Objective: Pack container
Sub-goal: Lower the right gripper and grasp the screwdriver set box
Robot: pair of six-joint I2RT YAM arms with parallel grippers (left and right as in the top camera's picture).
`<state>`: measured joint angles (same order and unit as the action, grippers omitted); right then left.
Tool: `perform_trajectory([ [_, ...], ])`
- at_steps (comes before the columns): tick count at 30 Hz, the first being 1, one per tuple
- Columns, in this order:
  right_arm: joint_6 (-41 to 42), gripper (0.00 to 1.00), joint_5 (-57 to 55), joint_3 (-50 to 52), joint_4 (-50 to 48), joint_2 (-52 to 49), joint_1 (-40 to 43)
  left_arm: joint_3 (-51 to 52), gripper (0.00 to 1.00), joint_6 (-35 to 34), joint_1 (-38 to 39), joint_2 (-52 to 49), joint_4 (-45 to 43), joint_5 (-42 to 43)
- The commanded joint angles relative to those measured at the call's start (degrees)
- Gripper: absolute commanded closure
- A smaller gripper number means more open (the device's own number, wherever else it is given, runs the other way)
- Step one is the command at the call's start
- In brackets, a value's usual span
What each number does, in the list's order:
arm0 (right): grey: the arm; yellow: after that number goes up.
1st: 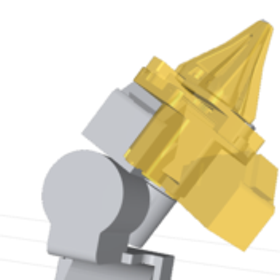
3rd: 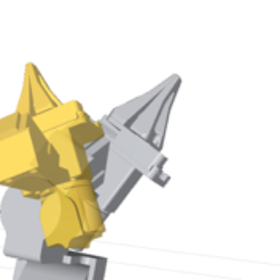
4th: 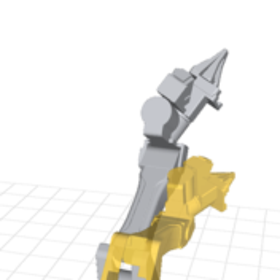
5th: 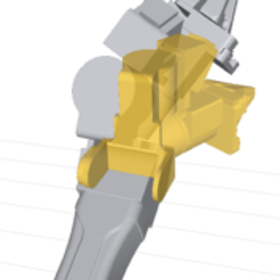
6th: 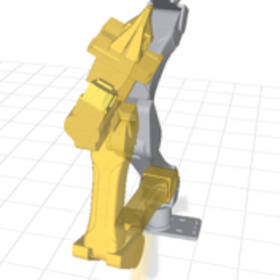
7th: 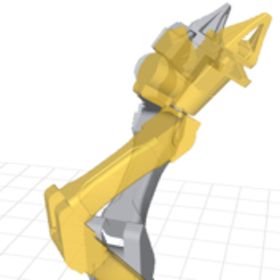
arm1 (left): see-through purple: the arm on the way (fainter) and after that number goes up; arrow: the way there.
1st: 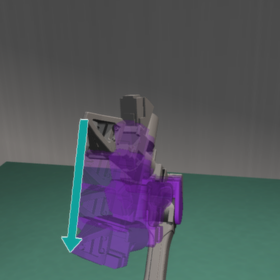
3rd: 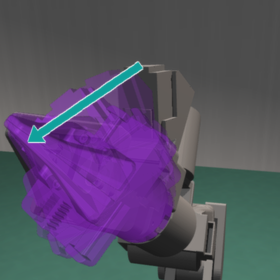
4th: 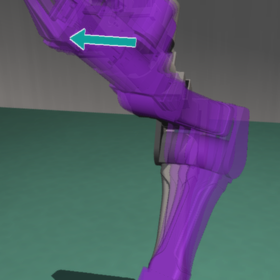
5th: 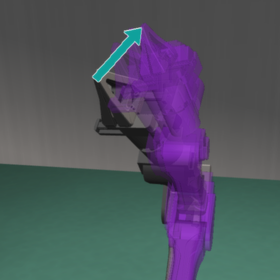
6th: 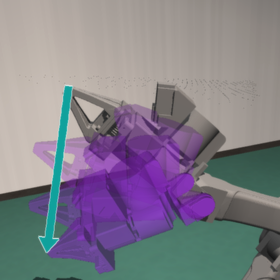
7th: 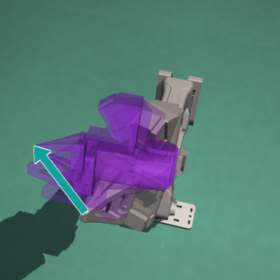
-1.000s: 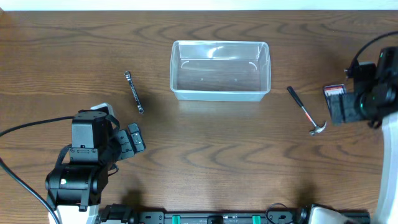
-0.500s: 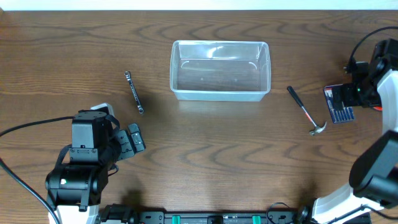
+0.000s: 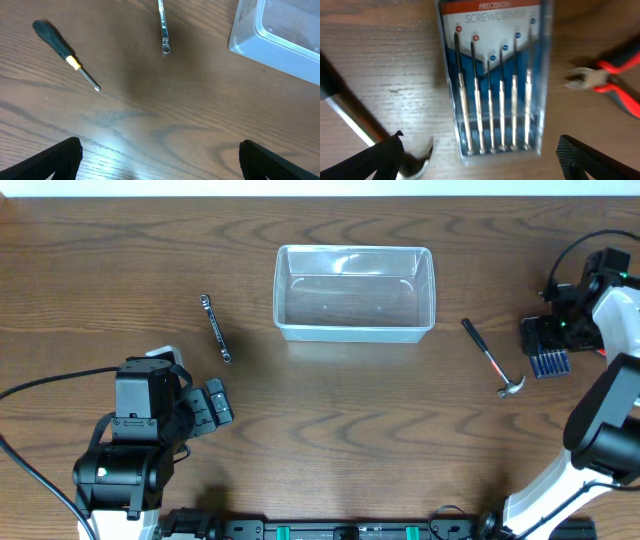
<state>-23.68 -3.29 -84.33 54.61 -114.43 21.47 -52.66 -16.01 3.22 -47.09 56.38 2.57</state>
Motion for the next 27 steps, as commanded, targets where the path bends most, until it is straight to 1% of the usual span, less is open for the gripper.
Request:
perform_trajectory([
  [1, -0.8, 0.01, 1.2, -0.7, -0.8, -2.1, 0.6, -1.3, 0.02, 1.2, 0.2, 0.3, -0.1, -0.7],
  [19, -0.7, 0.01, 1.4, -0.7, -4.7, -2.9, 0.7, -1.3, 0.02, 1.2, 0.2, 0.3, -0.1, -0.7],
  [27, -1.9, 0.01, 2.3, -0.6, -5.0, -2.9, 0.8, -1.2, 0.02, 1.2, 0.2, 0.3, -0.1, -0.7],
])
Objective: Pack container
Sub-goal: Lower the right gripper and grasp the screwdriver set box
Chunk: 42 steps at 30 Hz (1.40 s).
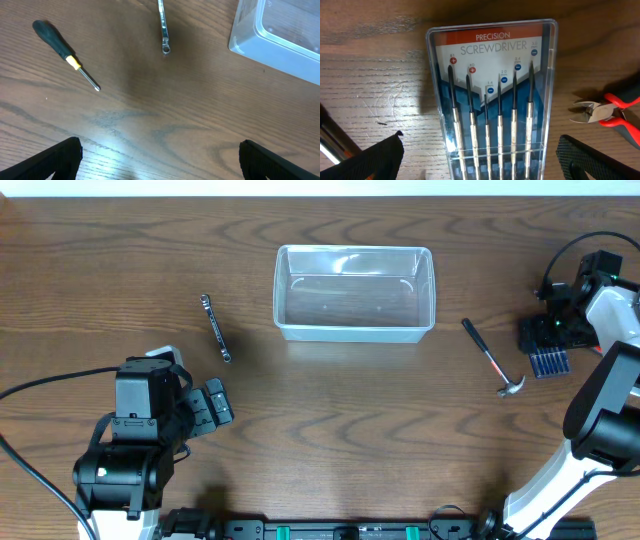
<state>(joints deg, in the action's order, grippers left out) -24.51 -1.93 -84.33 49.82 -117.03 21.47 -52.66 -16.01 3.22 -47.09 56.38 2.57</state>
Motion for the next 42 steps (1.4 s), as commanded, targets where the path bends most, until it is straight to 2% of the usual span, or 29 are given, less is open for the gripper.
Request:
perform_trajectory([
  [1, -1.1, 0.01, 0.9, -0.6, -0.2, -0.3, 0.9, -1.3, 0.02, 1.2, 0.2, 0.3, -0.1, -0.7],
  [29, -1.3, 0.01, 3.9, -0.3, 0.0, -1.6, 4.0, -1.3, 0.02, 1.2, 0.2, 0.3, 0.0, -0.7],
  [42, -1.3, 0.01, 3.9, -0.3, 0.0, -5.9, 3.9, -1.2, 0.02, 1.2, 0.2, 0.3, 0.0, -0.7],
])
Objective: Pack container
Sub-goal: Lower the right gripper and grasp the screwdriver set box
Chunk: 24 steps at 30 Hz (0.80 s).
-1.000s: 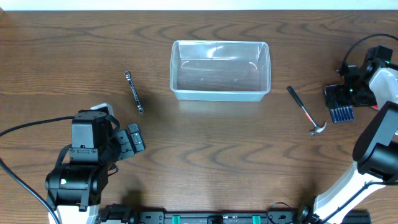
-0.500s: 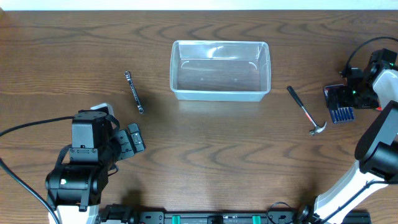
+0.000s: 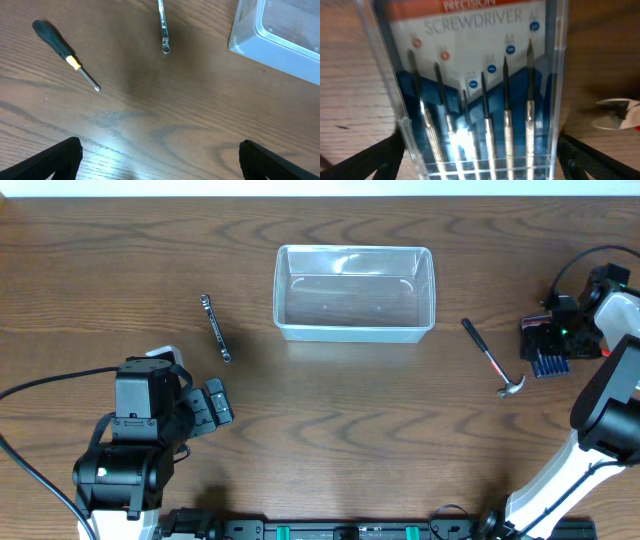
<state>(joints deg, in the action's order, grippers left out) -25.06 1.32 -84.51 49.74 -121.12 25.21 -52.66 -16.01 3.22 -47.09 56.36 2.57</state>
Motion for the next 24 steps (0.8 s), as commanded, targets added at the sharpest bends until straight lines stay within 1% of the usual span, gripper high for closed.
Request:
perform_trajectory([
  [1, -0.7, 0.01, 0.6, -0.1, -0.1, -1.9, 0.2, -1.3, 0.02, 1.2, 0.2, 0.3, 0.0, -0.7],
  [2, -0.7, 0.01, 0.6, -0.1, -0.3, -1.9, 0.2, -1.3, 0.02, 1.2, 0.2, 0.3, 0.0, -0.7],
  [4, -0.7, 0.07, 0.6, -0.1, -0.7, -1.9, 0.2, -1.3, 0.02, 1.2, 0.2, 0.3, 0.0, -0.7],
  [6, -0.7, 0.18, 0.6, -0.1, -0.4, -1.9, 0.2, -1.3, 0.02, 1.2, 0.2, 0.3, 0.0, -0.7],
  [7, -0.7, 0.25, 0.6, -0.1, -0.3, -1.9, 0.2, -1.3, 0.02, 1.2, 0.2, 0.3, 0.0, -0.7],
  [9, -0.7, 0.31, 0.6, -0.1, -0.3, -1.9, 0.2, -1.3, 0.02, 1.1, 0.2, 0.3, 0.0, -0.7],
  [11, -0.7, 0.32, 0.6, -0.1, -0.2, -1.9, 0.2, -1.3, 0.02, 1.1, 0.2, 0.3, 0.0, -0.7],
  [16, -0.7, 0.3, 0.6, -0.1, -0.1, -1.9, 0.2, -1.3, 0.02, 1.2, 0.2, 0.3, 0.0, -0.7],
  [24, -0.3, 0.3, 0.7, -0.1, -0.1, -1.9, 0.2, -1.3, 0.02, 1.2, 0.2, 0.3, 0.0, -0.7],
])
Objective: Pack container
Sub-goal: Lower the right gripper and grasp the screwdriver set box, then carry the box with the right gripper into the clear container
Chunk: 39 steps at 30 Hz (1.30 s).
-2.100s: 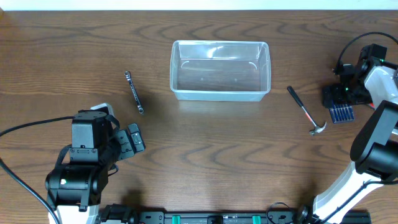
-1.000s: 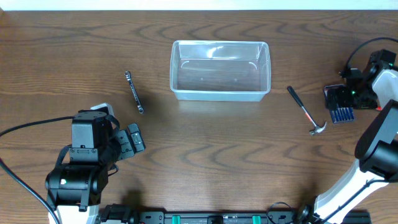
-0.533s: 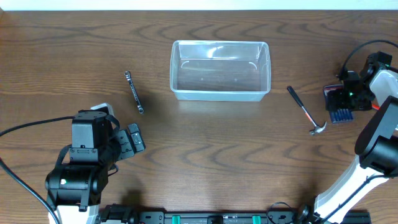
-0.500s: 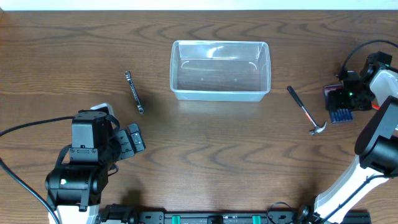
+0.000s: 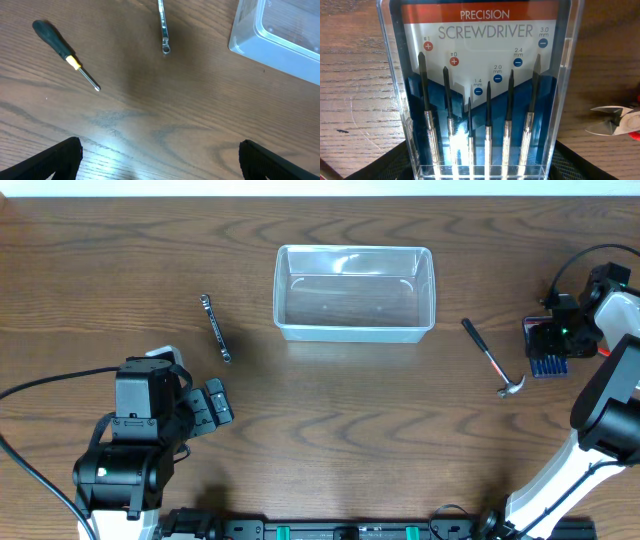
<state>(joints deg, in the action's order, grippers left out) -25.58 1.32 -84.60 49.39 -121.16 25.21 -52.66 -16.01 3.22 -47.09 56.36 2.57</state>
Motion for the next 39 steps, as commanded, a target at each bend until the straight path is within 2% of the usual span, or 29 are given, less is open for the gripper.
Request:
perform_trajectory([
  [1, 0.3, 0.3, 0.7, 0.0, 0.2, -1.9, 0.2, -1.3, 0.02, 1.2, 0.2, 0.3, 0.0, -0.7],
  [7, 1.8, 0.3, 0.6, -0.3, 0.1, -1.7, 0.2, -1.3, 0.02, 1.2, 0.2, 0.3, 0.0, -0.7],
  [11, 4.5, 0.35, 0.6, -1.3, 0.3, -0.3, -0.4, -1.2, 0.02, 1.2, 0.2, 0.3, -0.1, -0.7],
  [16, 6.0, 0.57, 0.6, -3.3, 0.5, 3.6, -2.0, -1.3, 0.02, 1.2, 0.2, 0.3, -0.1, -0.7],
  [18, 7.2, 0.69, 0.7, -4.2, 0.8, 5.5, -3.0, -1.3, 0.02, 1.2, 0.2, 0.3, -0.1, -0.7],
  [21, 8.3, 0.95, 0.6, -5.2, 1.1, 8.4, -4.9, -1.3, 0.02, 1.2, 0.2, 0.3, -0.1, -0.7],
  [22, 8.3, 0.99, 0.6, -5.5, 1.2, 9.4, -5.8, -1.3, 0.02, 1.2, 0.2, 0.3, -0.1, -0.7],
  [26, 8.4, 0.99, 0.7, -7.1, 2.9, 13.6, -11.0, -1.3, 0.02, 1.2, 0.2, 0.3, -0.1, -0.7],
  [32, 7.0, 0.99, 0.7, -12.8, 7.0, 16.9, -24.5, -1.2, 0.02, 1.2, 0.2, 0.3, -0.1, -0.7],
  [39, 0.8, 0.99, 0.6, -20.4, 2.9, 16.3, -41.7, -1.3, 0.02, 1.2, 0.2, 0.3, -0.1, -0.7],
])
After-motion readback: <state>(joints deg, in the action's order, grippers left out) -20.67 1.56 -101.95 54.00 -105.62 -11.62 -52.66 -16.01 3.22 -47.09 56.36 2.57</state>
